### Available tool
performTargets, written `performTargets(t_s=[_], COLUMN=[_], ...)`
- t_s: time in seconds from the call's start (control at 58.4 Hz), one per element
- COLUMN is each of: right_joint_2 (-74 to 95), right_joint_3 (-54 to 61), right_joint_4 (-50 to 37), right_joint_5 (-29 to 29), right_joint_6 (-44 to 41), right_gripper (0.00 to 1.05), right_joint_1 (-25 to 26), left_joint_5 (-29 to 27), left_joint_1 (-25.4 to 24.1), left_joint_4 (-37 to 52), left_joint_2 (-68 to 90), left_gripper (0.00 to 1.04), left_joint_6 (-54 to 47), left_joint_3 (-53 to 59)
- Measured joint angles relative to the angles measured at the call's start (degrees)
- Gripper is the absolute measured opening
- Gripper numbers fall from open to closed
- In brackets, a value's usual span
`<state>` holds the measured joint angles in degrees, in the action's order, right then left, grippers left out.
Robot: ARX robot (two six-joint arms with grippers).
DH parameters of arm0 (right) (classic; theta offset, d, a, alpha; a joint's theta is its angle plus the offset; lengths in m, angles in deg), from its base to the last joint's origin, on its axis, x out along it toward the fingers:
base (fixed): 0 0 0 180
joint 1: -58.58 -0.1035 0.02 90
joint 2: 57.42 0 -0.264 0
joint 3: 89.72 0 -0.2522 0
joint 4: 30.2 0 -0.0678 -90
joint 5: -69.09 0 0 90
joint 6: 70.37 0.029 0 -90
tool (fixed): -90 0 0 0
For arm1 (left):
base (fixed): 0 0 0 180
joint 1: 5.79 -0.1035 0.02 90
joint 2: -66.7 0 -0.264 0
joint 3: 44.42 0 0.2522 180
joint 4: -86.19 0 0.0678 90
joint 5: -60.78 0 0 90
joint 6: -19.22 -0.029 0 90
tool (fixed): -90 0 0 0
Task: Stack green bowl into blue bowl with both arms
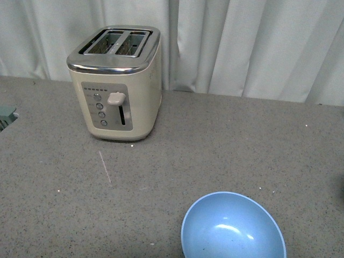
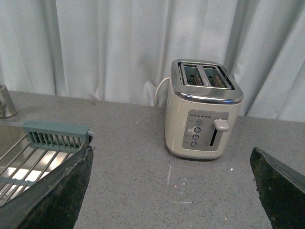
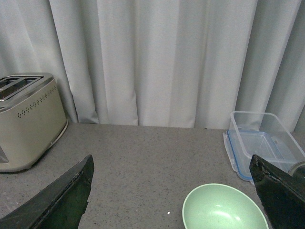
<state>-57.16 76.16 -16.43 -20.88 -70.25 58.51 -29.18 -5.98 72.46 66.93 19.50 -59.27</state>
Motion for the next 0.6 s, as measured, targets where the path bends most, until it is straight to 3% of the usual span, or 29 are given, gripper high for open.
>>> performTargets(t_s=[0.308,0.445,0.599], right_joint_2=[0.2,9.0,22.8], right_joint_3=[0.0,-4.7,-8.2], right_joint_4=[0.3,13.3,6.6], right_joint_5=[0.3,3.0,10.0], right_joint_6=[0.2,6.5,11.1], right_gripper=[0.96,0.96,0.96], right_joint_1=[0.1,1.3,8.7], left_joint_5=[0.0,0.0,0.0], left_joint_1=[0.0,0.0,0.0], left_joint_4=[0.0,0.0,0.0], left_joint_2=[0.0,0.0,0.0], left_gripper=[0.98,0.98,0.98], left_joint_6=[0.0,0.0,0.0], left_joint_3=[0.0,0.0,0.0])
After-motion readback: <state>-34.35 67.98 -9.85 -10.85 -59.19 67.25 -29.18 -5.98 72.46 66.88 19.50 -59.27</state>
